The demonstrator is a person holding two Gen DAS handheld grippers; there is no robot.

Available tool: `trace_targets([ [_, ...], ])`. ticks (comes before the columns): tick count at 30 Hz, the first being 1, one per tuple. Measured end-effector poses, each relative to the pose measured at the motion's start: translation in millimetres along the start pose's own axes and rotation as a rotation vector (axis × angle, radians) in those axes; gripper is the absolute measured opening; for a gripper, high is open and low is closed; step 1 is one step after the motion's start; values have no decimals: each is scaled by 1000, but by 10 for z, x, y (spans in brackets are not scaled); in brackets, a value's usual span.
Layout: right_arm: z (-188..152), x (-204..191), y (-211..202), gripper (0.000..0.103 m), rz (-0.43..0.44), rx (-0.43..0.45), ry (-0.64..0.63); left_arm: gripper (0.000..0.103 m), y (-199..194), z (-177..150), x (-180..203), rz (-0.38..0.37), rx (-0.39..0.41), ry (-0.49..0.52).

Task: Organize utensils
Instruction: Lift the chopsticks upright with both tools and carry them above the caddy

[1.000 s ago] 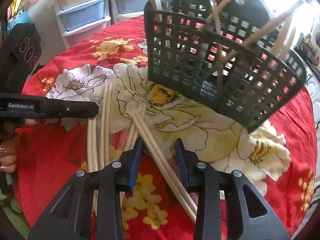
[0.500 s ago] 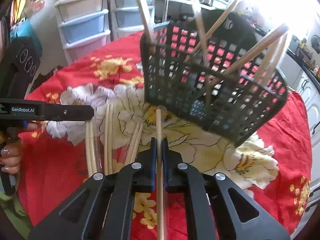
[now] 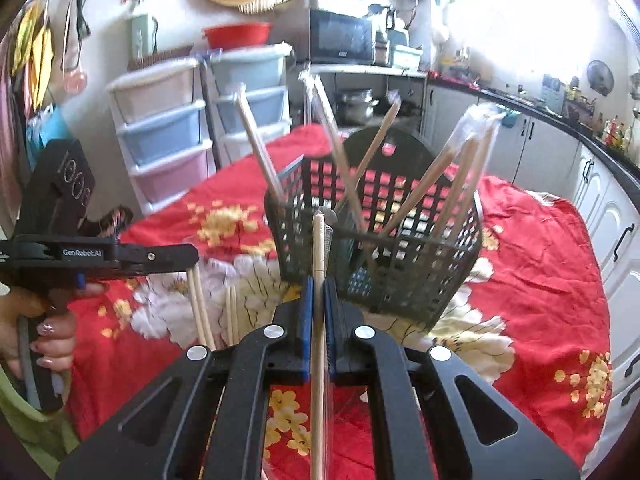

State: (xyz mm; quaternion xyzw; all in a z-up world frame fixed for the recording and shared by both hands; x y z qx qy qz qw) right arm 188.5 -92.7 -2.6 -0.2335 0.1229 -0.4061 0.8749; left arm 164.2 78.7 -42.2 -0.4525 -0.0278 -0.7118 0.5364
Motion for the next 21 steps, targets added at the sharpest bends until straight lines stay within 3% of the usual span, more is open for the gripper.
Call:
trace_targets([
  [11, 240, 231, -407, 6, -22, 179, 102, 3, -12, 202, 525, -60, 45, 98],
  [21, 369, 512, -589, 6, -72, 265, 176, 3, -3, 347, 891, -93, 73, 181],
])
Point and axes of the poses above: each gripper's, at about its wrist camera, not at the fingertips, and y roughly the way its jaws point, x to its right, z to its top, the point moved 5 cm from there along y, roughly the way its jaws point, and after that the axes turned 6 degrees about x, right-handed, at the moved point
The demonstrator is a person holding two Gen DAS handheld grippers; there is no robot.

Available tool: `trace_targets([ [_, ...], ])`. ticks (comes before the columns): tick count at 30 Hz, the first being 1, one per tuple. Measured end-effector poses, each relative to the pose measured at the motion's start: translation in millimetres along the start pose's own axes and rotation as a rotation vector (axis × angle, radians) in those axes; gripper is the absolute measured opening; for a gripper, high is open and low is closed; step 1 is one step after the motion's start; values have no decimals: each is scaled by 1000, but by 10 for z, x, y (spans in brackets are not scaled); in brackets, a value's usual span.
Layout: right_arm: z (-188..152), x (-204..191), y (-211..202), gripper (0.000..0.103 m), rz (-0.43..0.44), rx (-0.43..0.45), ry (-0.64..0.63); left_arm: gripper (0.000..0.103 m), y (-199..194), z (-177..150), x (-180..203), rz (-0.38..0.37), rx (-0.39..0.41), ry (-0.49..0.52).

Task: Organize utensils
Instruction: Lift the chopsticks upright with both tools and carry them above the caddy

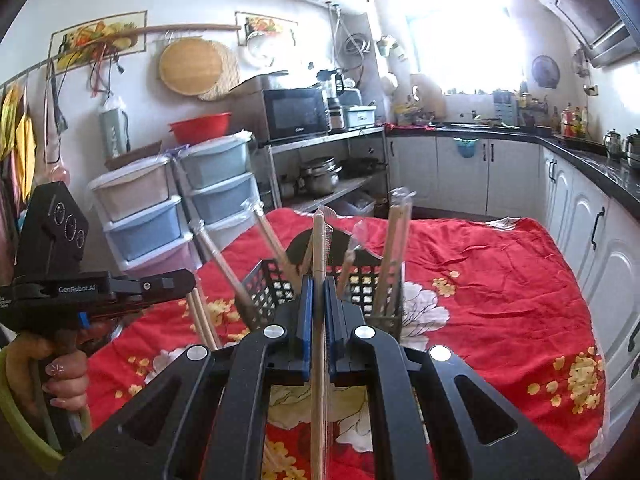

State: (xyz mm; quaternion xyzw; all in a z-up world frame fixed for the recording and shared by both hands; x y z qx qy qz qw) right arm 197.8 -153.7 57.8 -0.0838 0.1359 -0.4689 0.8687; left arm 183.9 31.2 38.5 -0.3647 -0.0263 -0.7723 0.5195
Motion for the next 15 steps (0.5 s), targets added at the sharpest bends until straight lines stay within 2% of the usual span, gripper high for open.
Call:
trace_targets([
  [15, 270, 191, -137, 6, -65, 107, 32, 3, -2, 310, 336, -42, 52, 85],
])
Point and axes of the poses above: each gripper's, at about its wrist camera, not at the fingertips, and y roughly the way its jaws point, x to its right, z to its top, the point moved 5 cm from there along y, roughly the way its jaws point, and after that the axes turned 6 degrees about x, right-handed, at the moved point
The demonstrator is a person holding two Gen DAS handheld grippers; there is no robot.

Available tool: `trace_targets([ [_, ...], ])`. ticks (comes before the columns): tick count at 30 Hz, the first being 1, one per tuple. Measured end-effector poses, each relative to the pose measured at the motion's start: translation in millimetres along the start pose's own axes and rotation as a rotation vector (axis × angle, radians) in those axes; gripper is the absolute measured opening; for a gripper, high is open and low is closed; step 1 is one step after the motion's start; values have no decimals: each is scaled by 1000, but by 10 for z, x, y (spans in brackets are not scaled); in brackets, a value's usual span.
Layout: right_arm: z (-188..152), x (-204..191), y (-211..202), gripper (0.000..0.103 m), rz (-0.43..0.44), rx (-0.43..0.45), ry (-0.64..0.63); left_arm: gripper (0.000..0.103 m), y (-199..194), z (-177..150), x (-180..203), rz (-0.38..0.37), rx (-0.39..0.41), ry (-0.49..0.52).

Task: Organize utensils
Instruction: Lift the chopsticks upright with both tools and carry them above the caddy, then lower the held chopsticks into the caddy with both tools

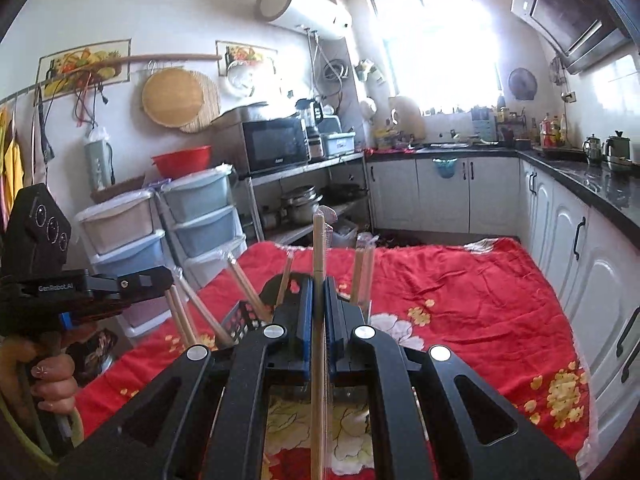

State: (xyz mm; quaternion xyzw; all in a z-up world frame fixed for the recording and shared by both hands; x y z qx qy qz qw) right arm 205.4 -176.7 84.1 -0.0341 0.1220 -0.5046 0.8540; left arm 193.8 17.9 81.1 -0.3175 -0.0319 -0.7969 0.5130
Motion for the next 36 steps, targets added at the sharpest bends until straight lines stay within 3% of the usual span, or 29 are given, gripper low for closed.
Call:
trace_targets([
  [10, 258, 119, 31, 6, -32, 119, 23, 3, -87, 374, 130, 14, 91, 52],
  [23, 673, 150, 206, 6, -5, 330, 13, 3, -284, 908, 128, 121, 249, 130],
  [36, 856, 215, 533, 6, -57, 430, -16, 3, -185, 905, -16, 209, 290, 148],
])
Point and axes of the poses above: each gripper's, at about its wrist camera, not at the fingertips, and y roughly the way its jaws point, x to its right, z to its top, the point moved 5 cm from there along y, roughly the way its jaws point, and after that the axes turned 6 degrees about x, right-handed, at the moved point
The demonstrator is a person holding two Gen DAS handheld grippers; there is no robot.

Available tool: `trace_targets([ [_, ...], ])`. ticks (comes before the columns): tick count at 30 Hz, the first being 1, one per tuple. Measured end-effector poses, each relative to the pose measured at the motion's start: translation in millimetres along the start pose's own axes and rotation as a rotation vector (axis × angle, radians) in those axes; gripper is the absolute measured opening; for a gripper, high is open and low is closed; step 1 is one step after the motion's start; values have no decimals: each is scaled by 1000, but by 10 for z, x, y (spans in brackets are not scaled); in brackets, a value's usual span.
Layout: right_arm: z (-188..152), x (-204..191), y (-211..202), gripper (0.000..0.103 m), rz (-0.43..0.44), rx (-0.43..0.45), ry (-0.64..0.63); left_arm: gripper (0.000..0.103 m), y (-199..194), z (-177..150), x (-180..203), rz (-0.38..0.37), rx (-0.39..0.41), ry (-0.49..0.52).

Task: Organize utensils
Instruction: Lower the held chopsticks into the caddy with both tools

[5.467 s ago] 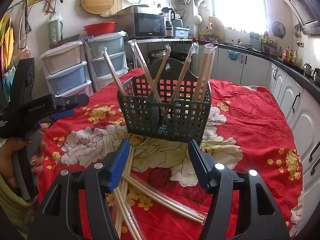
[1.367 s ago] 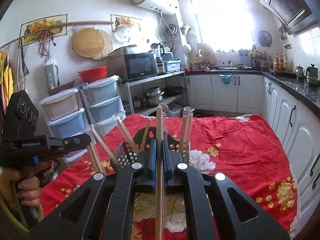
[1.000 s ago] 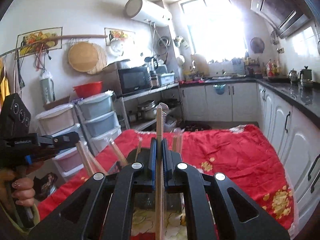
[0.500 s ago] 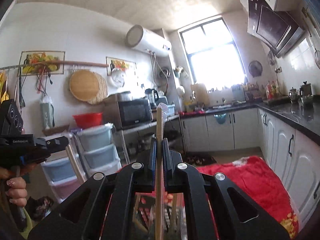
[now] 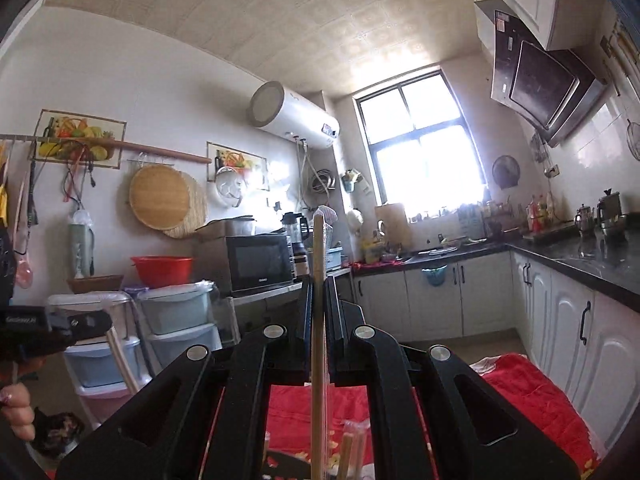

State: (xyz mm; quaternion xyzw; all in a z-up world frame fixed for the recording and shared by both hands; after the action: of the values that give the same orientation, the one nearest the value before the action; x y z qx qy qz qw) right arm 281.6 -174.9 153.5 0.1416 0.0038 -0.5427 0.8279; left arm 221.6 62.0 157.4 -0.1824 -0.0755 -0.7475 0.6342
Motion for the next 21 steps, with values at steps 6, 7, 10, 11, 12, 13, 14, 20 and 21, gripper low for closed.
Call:
trace_targets([
  [6, -137, 26, 159, 6, -37, 1, -20, 3, 67, -115, -6, 20, -1, 19],
  [7, -170, 36, 184, 6, -42, -2, -18, 3, 70, -128, 2, 20, -3, 19],
  [10, -261, 52, 238, 6, -63, -5, -20, 3, 102, -180, -33, 18, -11, 12],
  [11, -299, 64, 258, 6, -66, -7, -16, 3, 106, -202, -42, 17, -12, 8],
  [12, -323, 61, 270, 6, -69, -9, -14, 3, 111, -217, -50, 15, -12, 6],
  [13, -356, 62, 282, 6, -72, -13, -13, 3, 119, -225, -60, 15, -13, 4],
  [14, -397, 69, 301, 6, -77, -17, -11, 3, 126, -246, -68, 14, -14, 1],
  [20, -587, 80, 350, 6, -96, -37, -4, 3, 141, -326, -98, 18, -23, -2],
  [21, -620, 83, 354, 6, -97, -42, 0, 3, 144, -337, -105, 20, -25, -4],
])
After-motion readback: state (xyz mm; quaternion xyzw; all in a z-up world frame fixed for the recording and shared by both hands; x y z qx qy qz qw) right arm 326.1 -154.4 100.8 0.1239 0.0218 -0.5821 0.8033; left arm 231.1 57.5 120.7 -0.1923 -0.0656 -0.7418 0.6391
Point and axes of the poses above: each gripper's, at about its wrist camera, not at the fingertips, and y roughly the way its jaws point, x to its right, z to its top, the point moved 5 cm from there along y, roughly the way its jaws point, and after that the axes turned 6 degrees about x, right-handed, at the moved point
